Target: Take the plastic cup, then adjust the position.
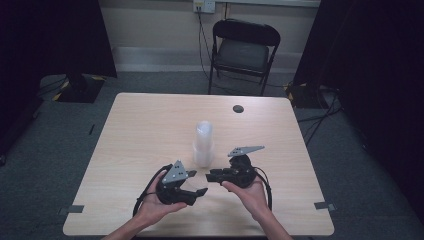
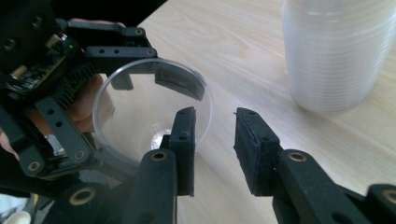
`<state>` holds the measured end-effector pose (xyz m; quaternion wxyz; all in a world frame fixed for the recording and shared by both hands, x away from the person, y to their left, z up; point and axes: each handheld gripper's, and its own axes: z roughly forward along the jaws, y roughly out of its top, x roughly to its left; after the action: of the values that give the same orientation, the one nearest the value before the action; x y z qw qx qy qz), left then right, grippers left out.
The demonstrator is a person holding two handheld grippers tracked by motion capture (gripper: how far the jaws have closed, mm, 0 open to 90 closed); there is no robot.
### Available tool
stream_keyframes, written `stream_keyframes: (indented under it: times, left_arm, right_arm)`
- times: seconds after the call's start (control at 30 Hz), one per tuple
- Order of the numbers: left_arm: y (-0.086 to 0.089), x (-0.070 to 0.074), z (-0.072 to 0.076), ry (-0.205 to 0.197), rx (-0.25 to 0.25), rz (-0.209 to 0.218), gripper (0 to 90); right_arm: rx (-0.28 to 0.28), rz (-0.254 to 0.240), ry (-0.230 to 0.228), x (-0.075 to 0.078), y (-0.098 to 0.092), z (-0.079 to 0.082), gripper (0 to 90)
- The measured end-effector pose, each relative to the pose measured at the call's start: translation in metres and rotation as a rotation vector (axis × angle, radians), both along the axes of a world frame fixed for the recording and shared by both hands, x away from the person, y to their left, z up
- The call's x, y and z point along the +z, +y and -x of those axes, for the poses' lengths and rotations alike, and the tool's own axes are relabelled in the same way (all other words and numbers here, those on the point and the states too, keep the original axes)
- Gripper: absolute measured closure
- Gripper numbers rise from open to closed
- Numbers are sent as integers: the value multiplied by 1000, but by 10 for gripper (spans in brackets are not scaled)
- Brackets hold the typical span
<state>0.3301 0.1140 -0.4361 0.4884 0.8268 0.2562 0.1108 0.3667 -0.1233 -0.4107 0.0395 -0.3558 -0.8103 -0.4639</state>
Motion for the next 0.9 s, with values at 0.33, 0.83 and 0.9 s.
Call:
stream_keyframes:
  times: [0.33,0.83,0.9]
  left_arm:
    - [12,2,-9,27,58,44,303]
    - [38,11,-24,33,192,109,305]
    - [40,11,-25,27,199,107,306]
  right_arm:
    - [-28,-25,-19,2,-7,-2,660]
    - [-56,-9,-36,3,-14,1,646]
    - [-61,-5,-38,3,-15,0,638]
